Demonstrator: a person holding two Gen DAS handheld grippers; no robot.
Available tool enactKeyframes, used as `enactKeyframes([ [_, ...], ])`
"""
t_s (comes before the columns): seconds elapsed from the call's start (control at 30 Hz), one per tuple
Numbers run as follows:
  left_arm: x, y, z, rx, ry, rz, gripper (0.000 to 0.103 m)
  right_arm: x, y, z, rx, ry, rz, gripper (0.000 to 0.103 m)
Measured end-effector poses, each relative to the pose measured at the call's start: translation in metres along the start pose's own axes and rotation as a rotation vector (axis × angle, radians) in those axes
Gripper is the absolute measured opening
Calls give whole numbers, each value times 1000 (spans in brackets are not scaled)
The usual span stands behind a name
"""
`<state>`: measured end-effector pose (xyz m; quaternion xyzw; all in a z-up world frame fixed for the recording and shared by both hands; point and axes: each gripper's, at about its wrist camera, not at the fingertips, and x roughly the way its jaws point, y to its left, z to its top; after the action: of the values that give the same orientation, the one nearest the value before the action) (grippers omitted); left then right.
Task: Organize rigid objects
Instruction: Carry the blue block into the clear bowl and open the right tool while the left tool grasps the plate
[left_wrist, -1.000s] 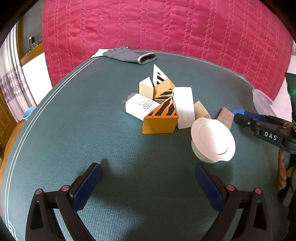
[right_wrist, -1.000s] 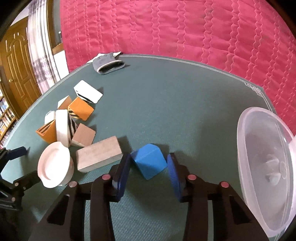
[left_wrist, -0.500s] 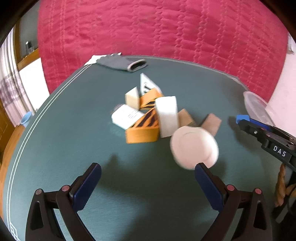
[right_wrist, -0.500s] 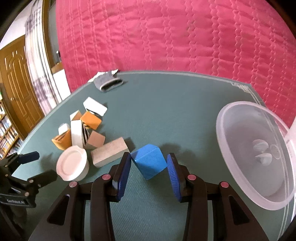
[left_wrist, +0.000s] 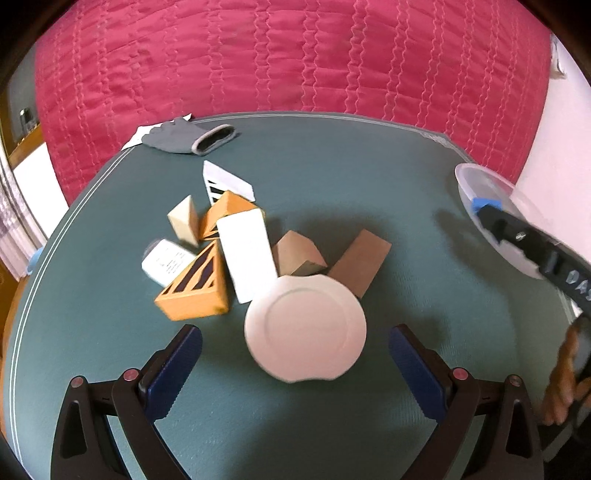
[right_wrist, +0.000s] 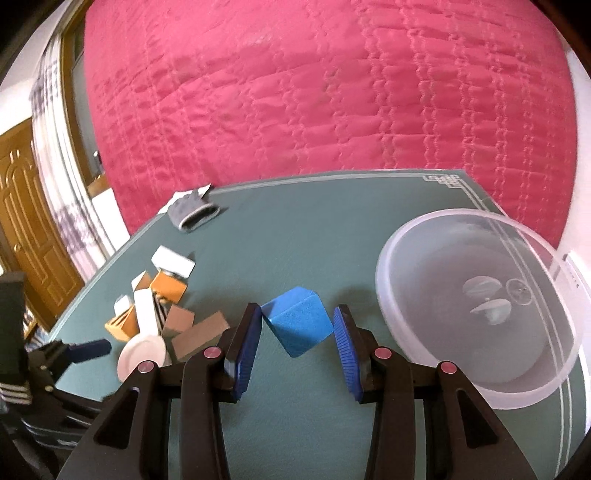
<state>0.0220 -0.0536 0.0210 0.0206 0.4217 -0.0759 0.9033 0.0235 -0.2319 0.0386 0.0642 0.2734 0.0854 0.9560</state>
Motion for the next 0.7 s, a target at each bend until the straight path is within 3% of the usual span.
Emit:
enactKeyframes([
  [0.1,9,-3,3,7,12,24,102,-5,-7,3,24,-25,-16,42],
  [0.33,17,-3,3,-1,29,37,70,-14,-23,9,85,-69,-64,42],
  [0.7,-2,-7,7,15,-22,38,69,-32,-63,21,170,-117,-209,42],
])
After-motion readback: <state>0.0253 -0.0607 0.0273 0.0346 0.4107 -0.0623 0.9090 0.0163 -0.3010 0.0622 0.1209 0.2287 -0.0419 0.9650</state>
